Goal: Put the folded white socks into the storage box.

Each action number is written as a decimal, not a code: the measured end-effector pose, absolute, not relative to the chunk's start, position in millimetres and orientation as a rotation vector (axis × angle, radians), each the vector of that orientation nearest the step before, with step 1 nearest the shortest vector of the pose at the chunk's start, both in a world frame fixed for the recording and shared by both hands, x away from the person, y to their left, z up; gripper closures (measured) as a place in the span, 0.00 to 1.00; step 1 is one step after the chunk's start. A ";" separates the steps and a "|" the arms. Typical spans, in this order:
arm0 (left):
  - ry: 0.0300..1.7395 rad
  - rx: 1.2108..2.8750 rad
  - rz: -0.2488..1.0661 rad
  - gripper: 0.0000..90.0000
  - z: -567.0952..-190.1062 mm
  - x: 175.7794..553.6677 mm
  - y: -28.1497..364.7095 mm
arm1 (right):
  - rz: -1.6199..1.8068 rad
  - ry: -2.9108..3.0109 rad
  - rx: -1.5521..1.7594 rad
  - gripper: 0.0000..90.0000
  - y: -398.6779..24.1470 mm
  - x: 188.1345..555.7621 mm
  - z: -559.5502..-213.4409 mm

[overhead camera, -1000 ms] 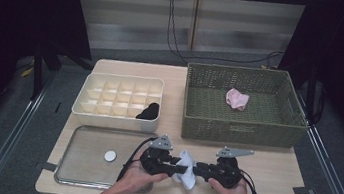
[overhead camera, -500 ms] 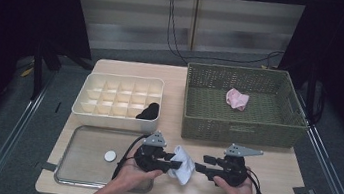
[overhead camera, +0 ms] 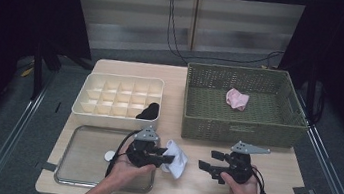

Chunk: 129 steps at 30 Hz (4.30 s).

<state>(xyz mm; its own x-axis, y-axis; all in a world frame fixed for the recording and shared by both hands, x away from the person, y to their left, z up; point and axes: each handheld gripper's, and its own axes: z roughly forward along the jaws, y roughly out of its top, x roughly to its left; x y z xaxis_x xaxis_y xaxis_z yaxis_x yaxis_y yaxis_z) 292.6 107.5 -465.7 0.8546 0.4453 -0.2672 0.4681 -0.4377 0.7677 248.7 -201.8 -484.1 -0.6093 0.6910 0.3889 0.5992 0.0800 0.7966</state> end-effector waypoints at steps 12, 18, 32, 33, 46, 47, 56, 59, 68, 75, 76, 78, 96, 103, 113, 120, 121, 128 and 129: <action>0.694 2.092 -0.025 0.74 -462.3 295.4 116.9 | 1.544 2.213 1.377 0.25 -209.8 247.1 -483.0; 0.700 2.082 -0.006 0.74 -454.7 298.5 125.4 | 1.517 2.186 1.340 0.25 -213.7 244.5 -482.5; 0.706 2.057 0.014 0.74 -441.0 303.0 145.4 | 1.522 2.171 1.321 0.21 -220.5 242.6 -481.5; 0.713 2.050 0.016 0.74 -439.9 303.6 147.3 | 1.523 2.169 1.323 0.21 -220.6 242.8 -481.5; 0.767 2.029 0.050 0.74 -431.4 314.3 168.1 | 1.535 2.174 1.312 0.20 -221.0 244.5 -481.3; 0.767 2.029 0.050 0.74 -431.4 314.3 168.1 | 1.535 2.174 1.312 0.20 -221.0 244.5 -481.3; 0.778 2.020 0.089 0.74 -420.9 321.0 179.8 | 1.539 2.177 1.294 0.19 -223.2 243.6 -480.5; 0.797 2.002 0.102 0.74 -416.5 324.5 186.5 | 1.534 2.179 1.290 0.19 -223.0 243.6 -480.7; 0.803 2.016 0.158 0.74 -400.6 330.6 196.9 | 1.527 2.172 1.305 0.19 -224.5 243.9 -481.6; 0.819 2.017 0.186 0.74 -390.4 338.4 208.2 | 1.520 2.184 1.300 0.18 -223.5 243.7 -482.0; 0.817 2.016 0.189 0.74 -388.9 338.9 209.5 | 1.520 2.183 1.301 0.18 -223.5 243.7 -482.0; 0.826 2.016 0.200 0.74 -385.9 340.9 212.3 | 1.520 2.183 1.303 0.18 -223.5 243.6 -482.0; 0.913 2.036 0.285 0.74 -377.8 371.8 229.7 | 1.521 2.193 1.308 0.18 -222.0 244.1 -482.3; 0.950 2.036 0.259 0.74 -384.3 382.4 233.7 | 1.514 2.204 1.314 0.18 -221.4 244.6 -483.6; 0.985 2.066 0.285 0.74 -395.3 396.7 230.5 | 1.512 2.211 1.314 0.18 -220.7 245.8 -485.1; 1.012 2.061 0.325 0.74 -396.5 407.5 230.1 | 1.515 2.218 1.316 0.18 -219.8 246.0 -485.6; 1.022 2.057 0.318 0.74 -397.9 408.6 229.8 | 1.516 2.218 1.315 0.18 -219.8 245.9 -485.5; 1.005 2.101 0.323 0.74 -406.9 411.5 224.3 | 1.517 2.216 1.323 0.18 -220.1 246.2 -485.6; 1.002 2.110 0.320 0.74 -407.9 411.3 222.6 | 1.515 2.217 1.322 0.18 -219.8 246.2 -485.7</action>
